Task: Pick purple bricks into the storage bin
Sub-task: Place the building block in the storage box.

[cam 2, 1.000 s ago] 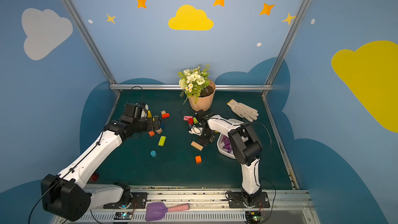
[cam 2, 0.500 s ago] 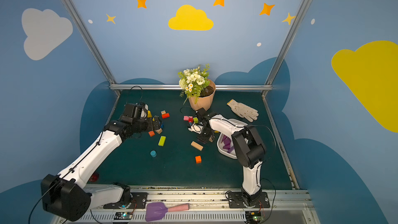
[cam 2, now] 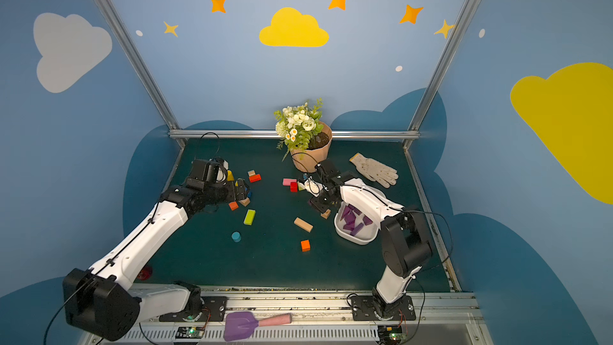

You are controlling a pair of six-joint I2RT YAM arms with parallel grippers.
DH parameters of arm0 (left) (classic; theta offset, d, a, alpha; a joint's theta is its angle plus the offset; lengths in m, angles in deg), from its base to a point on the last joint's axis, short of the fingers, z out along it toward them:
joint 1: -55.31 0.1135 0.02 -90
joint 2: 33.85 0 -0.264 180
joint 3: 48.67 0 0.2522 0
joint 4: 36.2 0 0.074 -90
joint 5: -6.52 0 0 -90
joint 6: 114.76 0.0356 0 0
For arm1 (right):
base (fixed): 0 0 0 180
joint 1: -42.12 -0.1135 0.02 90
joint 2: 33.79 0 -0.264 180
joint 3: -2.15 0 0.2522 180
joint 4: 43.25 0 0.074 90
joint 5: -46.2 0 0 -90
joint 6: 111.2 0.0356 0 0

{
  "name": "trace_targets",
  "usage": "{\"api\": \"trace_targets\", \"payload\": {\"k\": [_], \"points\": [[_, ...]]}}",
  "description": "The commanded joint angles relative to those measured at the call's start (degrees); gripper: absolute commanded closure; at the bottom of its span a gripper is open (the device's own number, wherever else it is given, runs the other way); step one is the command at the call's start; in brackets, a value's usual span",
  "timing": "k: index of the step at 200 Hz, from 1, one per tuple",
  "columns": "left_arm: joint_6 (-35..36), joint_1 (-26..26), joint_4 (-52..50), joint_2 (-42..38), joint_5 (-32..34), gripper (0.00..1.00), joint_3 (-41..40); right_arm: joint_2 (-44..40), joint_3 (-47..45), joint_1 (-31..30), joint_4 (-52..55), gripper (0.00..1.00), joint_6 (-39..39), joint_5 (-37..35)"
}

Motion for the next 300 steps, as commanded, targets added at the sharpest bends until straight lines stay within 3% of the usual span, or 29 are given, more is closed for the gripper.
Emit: {"api": "trace_targets", "payload": {"k": [1,127,180,300], "points": [[-0.62,0.43,0.74,-0.49,-0.58,0.00,-0.36,-4.13,-2.50,2.80,-2.29,0.78,6.49,-0.52],[-1.31,0.45,1.08,-1.12,-2.15,0.01,-0.53,-16.01,-12.95,14.66,-4.07,0.78,27.15,-17.76],[-1.42,0.42,1.09,-1.25,-2.60,0.00,-0.54,-13.91,-15.58,17.25,-6.10,0.78,30.04,-16.63],[-1.33,0.51,1.00,-0.50,-2.21,0.00,-0.50,-5.47,-13.76,15.13,-6.41,0.72,29.80,-15.16]]}}
